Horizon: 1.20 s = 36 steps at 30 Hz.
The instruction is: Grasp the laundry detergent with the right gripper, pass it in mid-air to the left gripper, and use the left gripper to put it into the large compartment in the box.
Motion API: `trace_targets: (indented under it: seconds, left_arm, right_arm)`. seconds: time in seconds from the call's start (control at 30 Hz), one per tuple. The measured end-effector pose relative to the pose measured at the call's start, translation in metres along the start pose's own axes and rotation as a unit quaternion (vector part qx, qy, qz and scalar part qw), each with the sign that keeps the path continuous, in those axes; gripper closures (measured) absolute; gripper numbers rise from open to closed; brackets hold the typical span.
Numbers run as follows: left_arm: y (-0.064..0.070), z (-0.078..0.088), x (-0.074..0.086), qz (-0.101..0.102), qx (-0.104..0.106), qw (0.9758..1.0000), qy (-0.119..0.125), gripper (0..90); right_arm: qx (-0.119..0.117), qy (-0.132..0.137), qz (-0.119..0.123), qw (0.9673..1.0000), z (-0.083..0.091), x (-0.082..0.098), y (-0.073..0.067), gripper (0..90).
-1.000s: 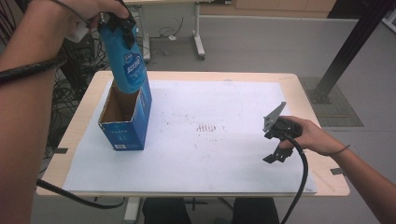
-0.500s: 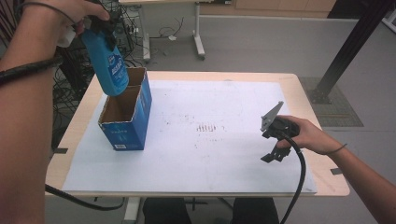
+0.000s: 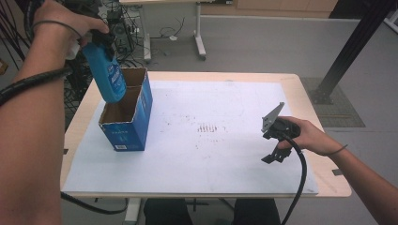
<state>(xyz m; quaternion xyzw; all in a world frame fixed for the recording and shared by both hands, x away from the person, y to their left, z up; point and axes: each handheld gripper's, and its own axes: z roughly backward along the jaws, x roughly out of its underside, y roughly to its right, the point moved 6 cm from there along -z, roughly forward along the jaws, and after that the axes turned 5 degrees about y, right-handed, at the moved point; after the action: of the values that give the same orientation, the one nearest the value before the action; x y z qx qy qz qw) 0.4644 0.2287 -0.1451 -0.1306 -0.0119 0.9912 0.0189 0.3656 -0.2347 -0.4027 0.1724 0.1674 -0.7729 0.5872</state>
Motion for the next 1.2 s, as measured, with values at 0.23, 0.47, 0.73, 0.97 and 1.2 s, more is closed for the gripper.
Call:
trace_targets:
  seconds: [0.23, 0.47, 0.73, 0.97, 1.2]
  left_arm:
    - [0.001, -0.018, 0.001, 0.007, 0.004, 1.0000, -0.001, 37.6]
    - [0.002, -0.037, 0.004, 0.011, 0.006, 0.9998, -0.014, 37.6]
    - [0.002, -0.060, 0.010, 0.012, 0.002, 0.9994, -0.034, 37.6]
    - [0.001, -0.081, 0.015, 0.015, 0.001, 0.9987, -0.048, 37.6]
    - [0.003, -0.096, 0.019, 0.017, 0.003, 0.9983, -0.055, 37.6]
  right_arm:
    - [-0.001, -0.003, 0.000, 1.0000, -0.001, -0.001, 0.000, 5.2]
    - [-0.002, -0.002, 0.000, 1.0000, -0.004, -0.001, -0.001, 5.2]
    - [-0.003, -0.002, -0.001, 1.0000, -0.005, 0.000, -0.002, 5.2]
    - [-0.006, 0.000, 0.000, 1.0000, -0.007, -0.001, -0.003, 5.2]
    - [-0.006, -0.001, 0.000, 1.0000, -0.009, -0.001, -0.003, 5.3]
